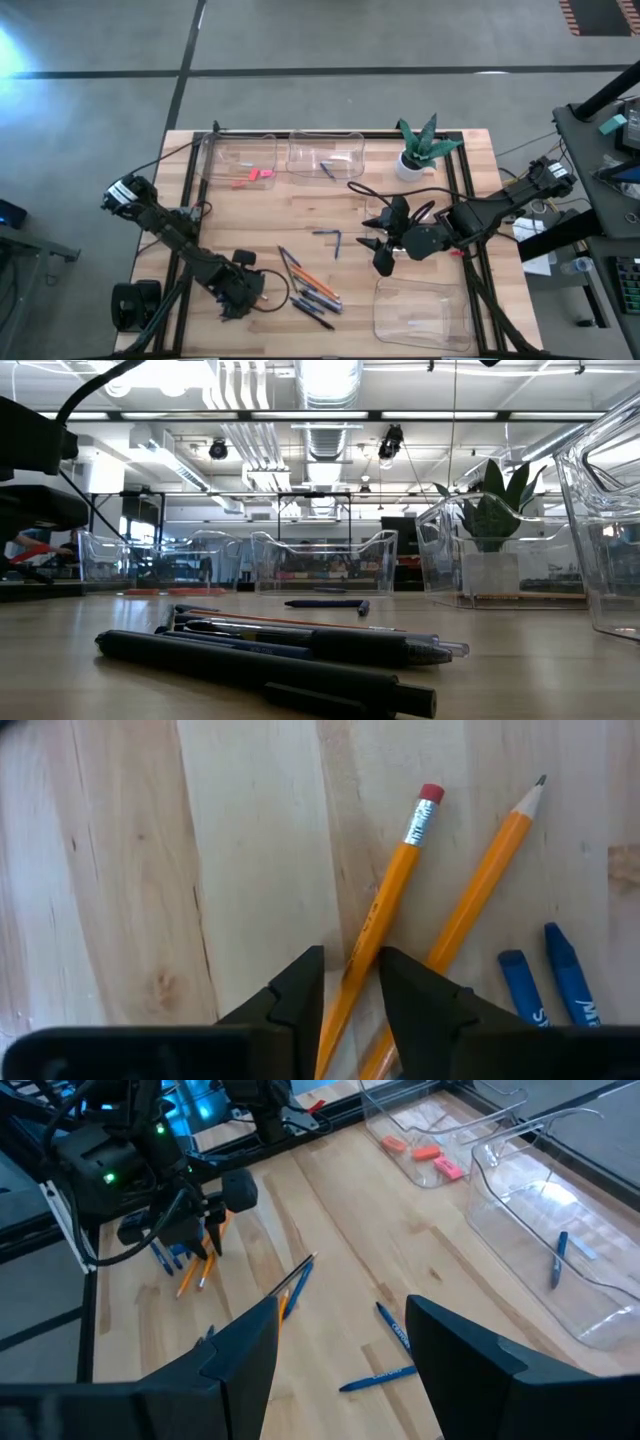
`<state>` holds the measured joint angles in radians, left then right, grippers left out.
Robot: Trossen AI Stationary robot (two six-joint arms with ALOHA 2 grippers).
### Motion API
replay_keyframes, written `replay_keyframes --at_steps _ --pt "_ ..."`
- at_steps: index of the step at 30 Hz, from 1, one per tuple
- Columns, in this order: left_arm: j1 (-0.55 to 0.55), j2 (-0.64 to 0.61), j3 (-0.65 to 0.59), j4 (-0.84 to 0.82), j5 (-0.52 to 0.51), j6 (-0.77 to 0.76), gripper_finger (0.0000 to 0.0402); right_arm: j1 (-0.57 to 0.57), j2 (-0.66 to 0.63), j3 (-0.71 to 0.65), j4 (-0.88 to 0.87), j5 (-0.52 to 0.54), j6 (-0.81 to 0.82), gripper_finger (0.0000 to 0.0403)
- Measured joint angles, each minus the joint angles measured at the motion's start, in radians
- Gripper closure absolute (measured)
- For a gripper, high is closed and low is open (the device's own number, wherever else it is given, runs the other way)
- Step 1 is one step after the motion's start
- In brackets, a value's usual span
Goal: Sort crayons/erasers/pens/pencils in bins
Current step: Put the orange pencil into the middle transparent bin
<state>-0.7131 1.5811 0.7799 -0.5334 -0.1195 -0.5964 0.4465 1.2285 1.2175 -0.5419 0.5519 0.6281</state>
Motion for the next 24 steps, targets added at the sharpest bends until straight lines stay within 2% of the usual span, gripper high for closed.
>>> replay_keyframes --at_steps 10,24 --pt "0.025 0.001 -0.002 0.002 -0.002 -0.002 0.0390 0.000 0.000 0.000 0.000 0.000 -0.001 0.0193" --pt "0.073 -0.022 -0.019 0.032 -0.055 -0.028 0.0394 0.000 0.000 0.000 0.000 0.000 0.000 0.0193"
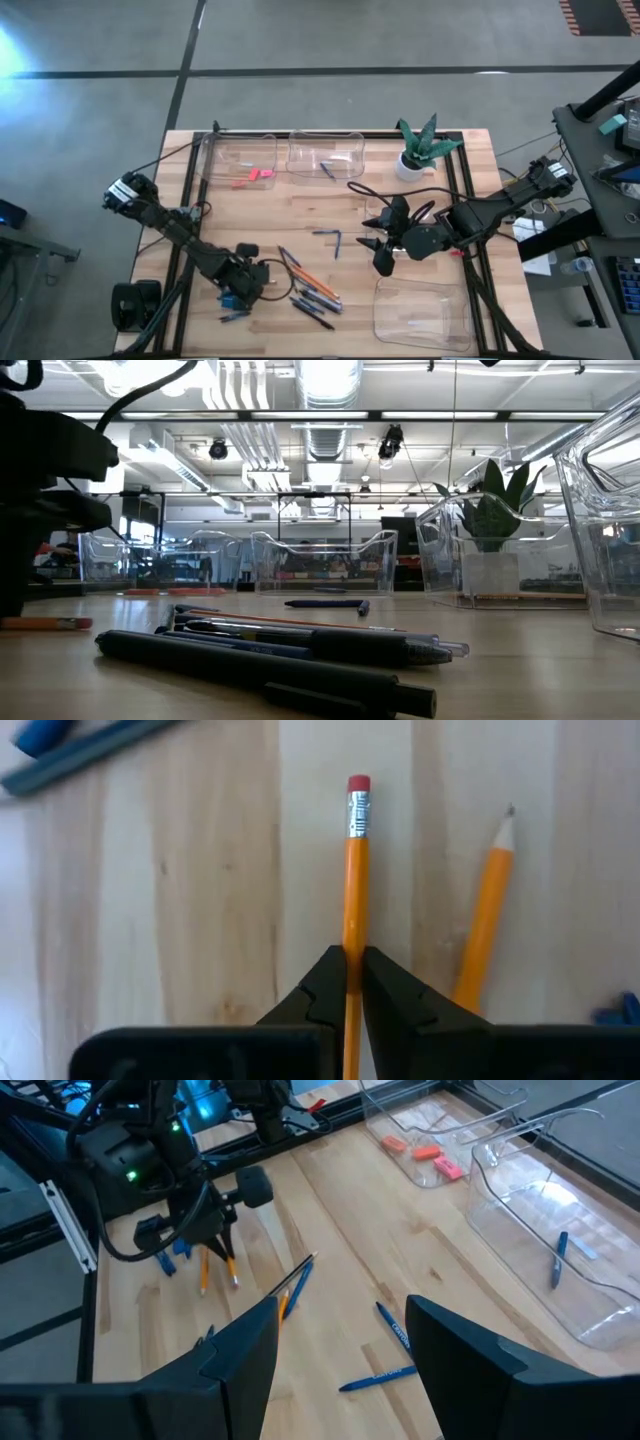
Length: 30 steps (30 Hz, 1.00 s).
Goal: Sort crayons/erasers/pens/pencils in bins
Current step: Put the orange pencil into the middle transparent bin
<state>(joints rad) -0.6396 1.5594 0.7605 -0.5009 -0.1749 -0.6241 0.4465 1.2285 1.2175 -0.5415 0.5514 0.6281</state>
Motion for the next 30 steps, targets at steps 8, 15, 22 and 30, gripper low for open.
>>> replay_keyframes --at_steps 8,15,22,30 --pt "0.008 -0.051 -0.009 0.048 -0.108 -0.056 0.0395 0.000 0.000 0.000 0.000 -0.001 0.000 0.0193" --pt "0.007 -0.108 -0.030 0.155 -0.139 -0.077 0.0395 0.000 0.000 0.000 -0.001 -0.001 0.000 0.0193" --pt "0.007 -0.174 -0.032 0.207 -0.216 -0.075 0.0395 0.000 0.000 0.000 -0.001 -0.001 0.000 0.0193" --pt "0.006 -0.276 -0.029 0.252 -0.314 -0.068 0.0395 0.000 0.000 0.000 0.000 -0.002 0.000 0.0193"
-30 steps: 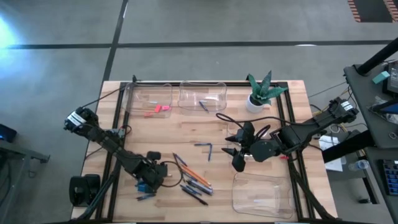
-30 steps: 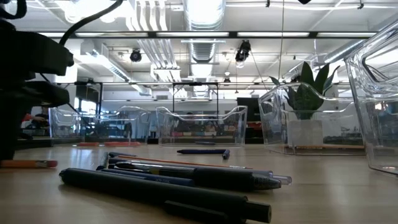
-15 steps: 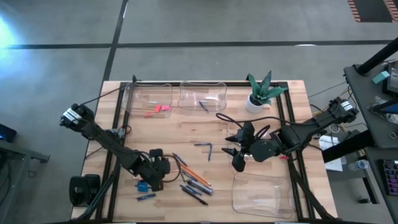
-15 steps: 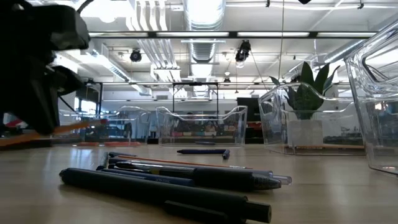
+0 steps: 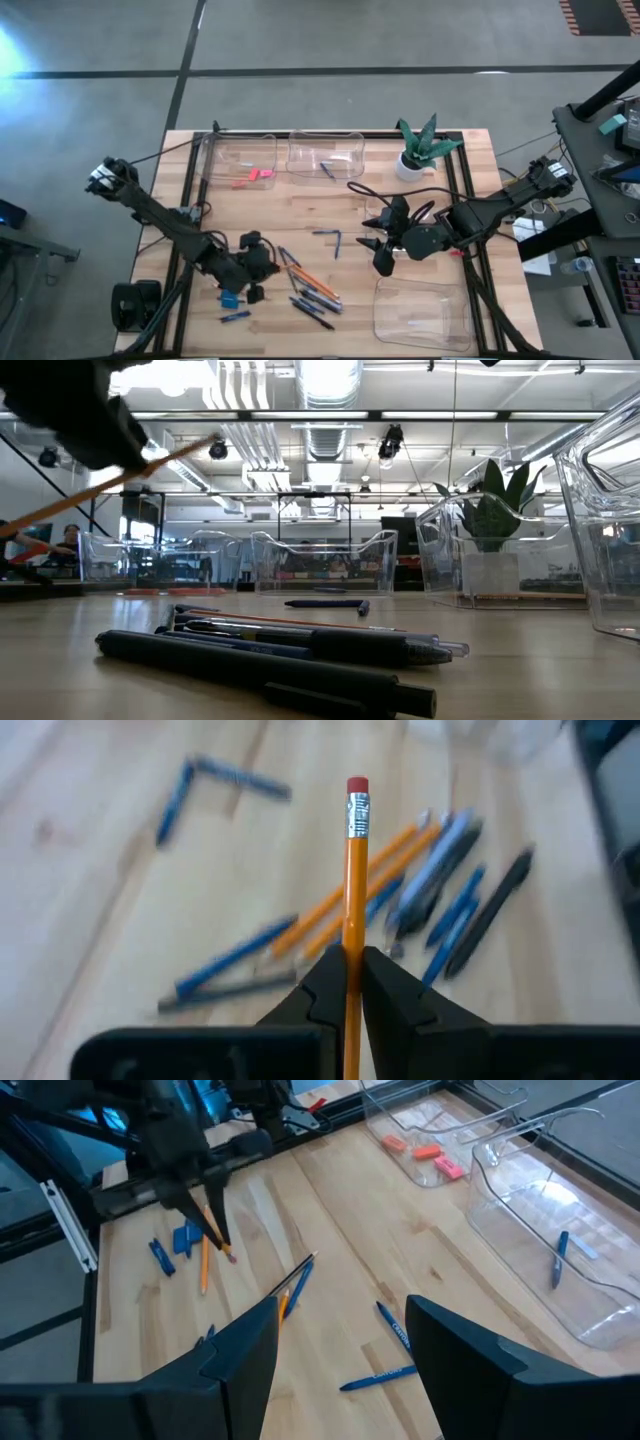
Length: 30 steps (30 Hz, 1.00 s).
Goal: Sort crayons/erasers/pens/pencils in bins
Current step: Put the orange pencil into the middle transparent bin
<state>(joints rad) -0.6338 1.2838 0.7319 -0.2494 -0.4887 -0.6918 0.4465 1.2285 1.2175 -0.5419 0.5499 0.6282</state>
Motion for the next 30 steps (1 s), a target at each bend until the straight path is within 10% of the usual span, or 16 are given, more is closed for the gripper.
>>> replay_keyframes --at_steps 15,30 --pt "0.019 -0.171 0.003 0.381 -0.281 0.222 0.0395 0.000 0.038 0.000 0.127 0.000 -0.051 0.0193" --pt "0.065 -0.164 0.011 1.059 -0.305 0.651 0.0395 -0.006 0.116 0.000 0.563 -0.008 -0.176 0.0177"
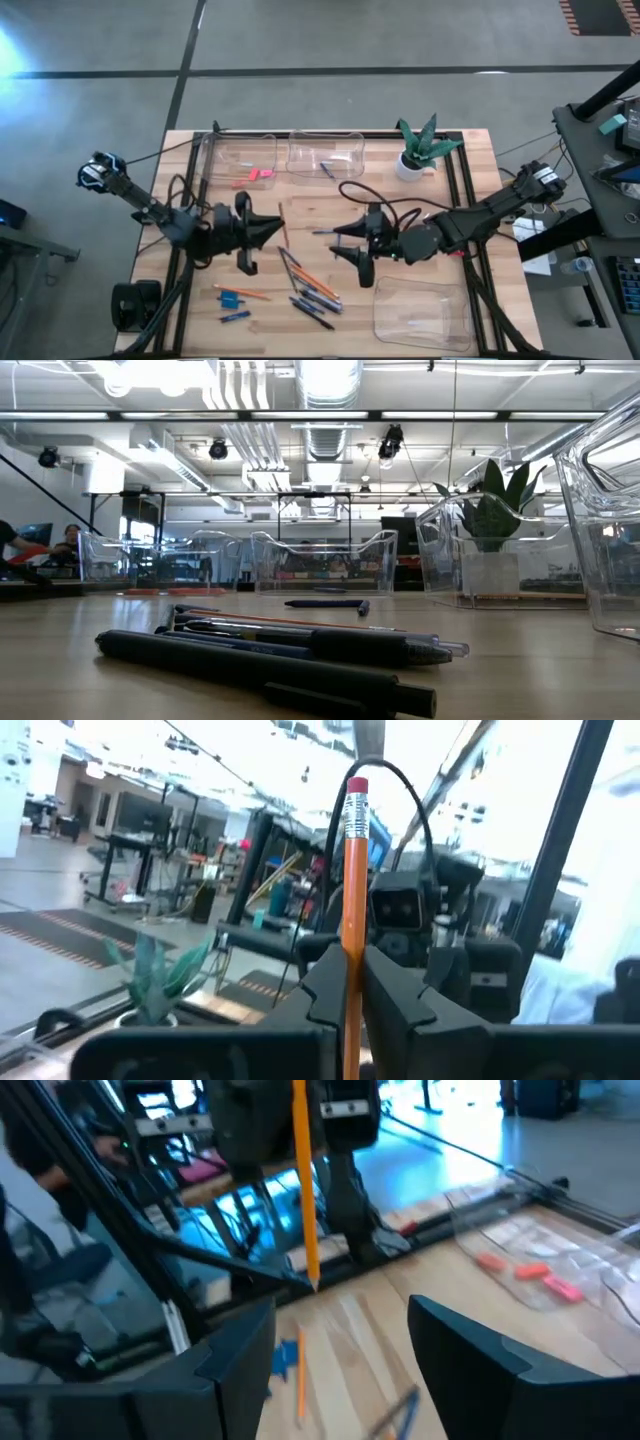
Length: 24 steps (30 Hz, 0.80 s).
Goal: Sort crayons/erasers/pens/pencils in bins
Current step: Put the orange pencil into the middle transparent bin
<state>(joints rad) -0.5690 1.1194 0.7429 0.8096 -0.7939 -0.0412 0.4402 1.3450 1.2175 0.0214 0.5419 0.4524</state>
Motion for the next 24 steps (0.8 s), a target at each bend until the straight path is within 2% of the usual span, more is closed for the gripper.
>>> replay_keyframes --at_steps 5,10,16,19,24 --pt "0.002 0.014 0.000 0.045 0.001 -0.003 0.0395 -0.002 0.000 0.000 0.088 -0.022 -0.040 0.0145" --pt "0.014 0.067 0.002 0.161 0.018 -0.004 0.0395 -0.016 0.000 0.000 0.153 -0.029 -0.058 0.0125" --pt "0.027 0.136 0.048 0.177 0.030 -0.004 0.0395 -0.034 0.027 0.001 0.212 -0.032 -0.060 0.0134" --pt "0.030 0.157 0.073 0.176 0.033 0.016 0.0395 -0.042 0.066 0.003 0.235 -0.084 -0.060 0.0140" --pt "0.035 0.162 0.081 0.178 0.032 0.016 0.0395 -0.049 0.125 0.084 0.219 -0.121 -0.108 0.0142"
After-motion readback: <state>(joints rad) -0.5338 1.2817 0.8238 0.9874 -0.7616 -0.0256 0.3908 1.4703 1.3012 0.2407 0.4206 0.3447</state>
